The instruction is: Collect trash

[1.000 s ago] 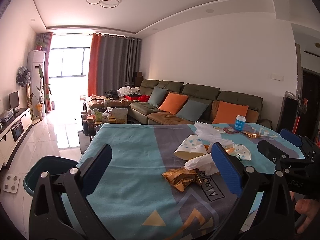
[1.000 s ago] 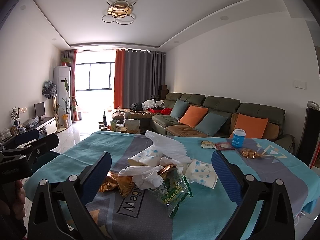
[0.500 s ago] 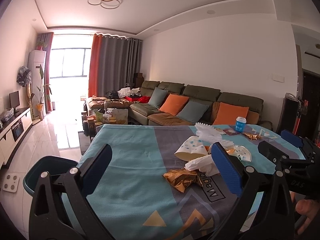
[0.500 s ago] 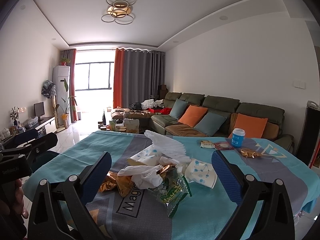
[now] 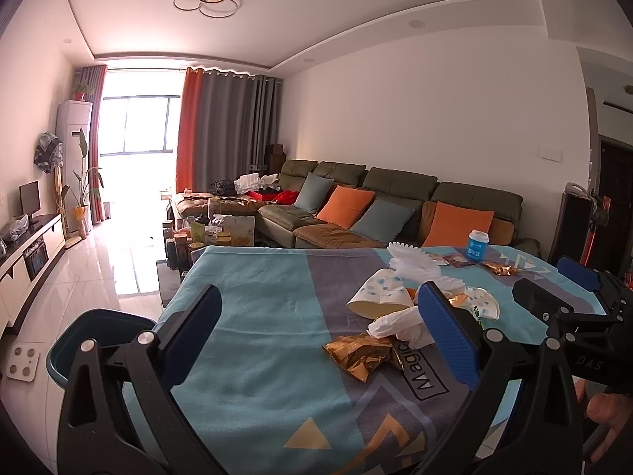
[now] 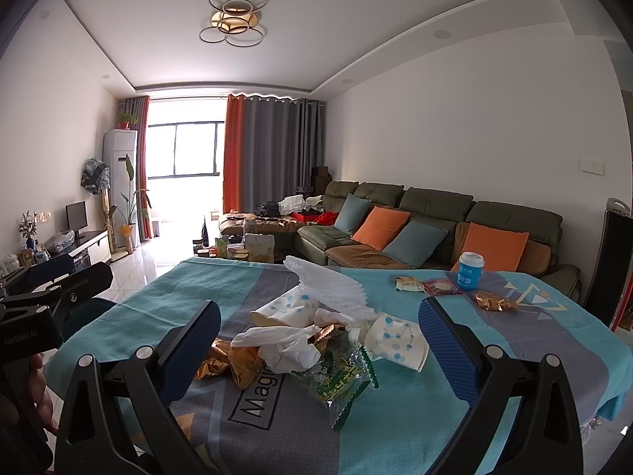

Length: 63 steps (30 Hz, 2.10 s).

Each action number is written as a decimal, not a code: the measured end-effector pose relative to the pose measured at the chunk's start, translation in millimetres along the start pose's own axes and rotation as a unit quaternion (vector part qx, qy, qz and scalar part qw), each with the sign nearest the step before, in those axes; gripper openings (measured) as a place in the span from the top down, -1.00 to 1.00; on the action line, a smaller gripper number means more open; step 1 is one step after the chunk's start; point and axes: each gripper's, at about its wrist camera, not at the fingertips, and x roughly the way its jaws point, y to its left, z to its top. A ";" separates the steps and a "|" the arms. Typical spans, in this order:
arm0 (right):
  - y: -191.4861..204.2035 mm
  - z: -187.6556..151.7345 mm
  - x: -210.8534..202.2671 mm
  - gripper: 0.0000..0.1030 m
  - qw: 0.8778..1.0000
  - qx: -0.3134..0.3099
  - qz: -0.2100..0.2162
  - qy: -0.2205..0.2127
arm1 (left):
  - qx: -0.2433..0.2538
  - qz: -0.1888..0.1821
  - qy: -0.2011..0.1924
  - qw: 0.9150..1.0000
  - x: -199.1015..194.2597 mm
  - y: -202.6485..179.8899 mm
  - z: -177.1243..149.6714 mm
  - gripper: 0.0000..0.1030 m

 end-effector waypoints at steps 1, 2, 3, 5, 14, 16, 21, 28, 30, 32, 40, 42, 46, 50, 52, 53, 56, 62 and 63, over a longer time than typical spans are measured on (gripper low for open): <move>-0.2 -0.1 0.0 -0.88 1.000 0.000 0.000 0.000 | 0.000 0.001 0.000 1.000 0.4 0.1 -0.2 -0.90; -0.1 0.0 0.3 -0.88 1.000 -0.001 0.000 0.000 | -0.001 0.001 0.000 1.000 0.5 0.3 -0.7 -0.90; 0.1 0.1 0.4 -0.88 1.000 -0.001 0.000 0.001 | -0.001 0.000 0.000 1.000 0.1 0.4 -0.9 -0.90; -0.1 0.1 0.9 -0.88 1.000 0.000 0.001 0.001 | -0.001 0.001 0.001 1.000 0.6 0.9 -1.4 -0.90; 0.3 0.1 0.6 -0.88 1.000 -0.002 -0.001 0.000 | 0.001 0.002 -0.004 1.000 1.7 1.2 -2.7 -0.90; 0.6 0.0 0.4 -0.88 1.000 -0.002 -0.002 0.000 | 0.001 0.001 -0.005 1.000 2.5 1.1 -2.7 -0.90; 0.8 -0.1 0.1 -0.88 1.000 -0.002 -0.003 0.003 | 0.001 0.000 -0.004 1.000 1.8 1.5 -3.3 -0.90; 1.9 -2.8 5.3 -0.88 1.000 -0.006 -0.007 0.021 | 0.006 -0.004 0.010 1.000 7.9 0.6 -5.2 -0.90; 0.5 -4.6 10.7 -0.88 0.999 -0.007 -0.010 0.034 | 0.006 -0.008 0.026 1.000 15.4 0.6 -7.3 -0.90; -2.1 -8.0 16.5 -0.88 0.999 -0.004 -0.013 0.049 | 0.004 -0.011 0.042 0.999 23.5 1.3 -8.8 -0.90; -8.0 -27.3 48.3 -0.88 0.993 0.002 -0.014 0.121 | -0.011 -0.036 0.114 0.993 61.7 6.3 -21.5 -0.90; -7.7 -32.5 56.6 -0.88 0.991 0.003 -0.014 0.136 | -0.012 -0.038 0.127 0.991 71.6 4.3 -24.7 -0.90; -7.4 -42.1 69.4 -0.88 0.987 0.005 -0.009 0.157 | -0.015 -0.043 0.147 0.988 83.6 2.0 -30.7 -0.90; -8.2 -48.9 81.8 -0.88 0.985 0.009 -0.003 0.174 | -0.014 -0.049 0.171 0.984 98.8 -1.8 -37.5 -0.90; -7.8 -51.6 88.7 -0.88 0.984 0.010 -0.001 0.181 | -0.014 -0.051 0.180 0.982 104.2 -3.5 -39.7 -0.90; -8.3 -52.7 90.6 -0.85 0.983 0.010 0.001 0.184 | -0.014 -0.052 0.186 0.981 108.9 -4.3 -40.4 -0.90; -8.2 -56.5 97.2 -0.70 0.981 0.010 0.006 0.194 | -0.012 -0.055 0.194 0.979 116.3 -7.2 -42.2 -0.90; -9.8 -61.6 104.7 -0.30 0.978 0.012 0.012 0.208 | -0.007 -0.065 0.212 0.975 129.9 -17.1 -45.7 -0.90; -10.3 -62.3 105.8 -0.25 0.977 0.013 0.013 0.210 | -0.007 -0.067 0.214 0.974 131.9 -18.7 -46.3 -0.90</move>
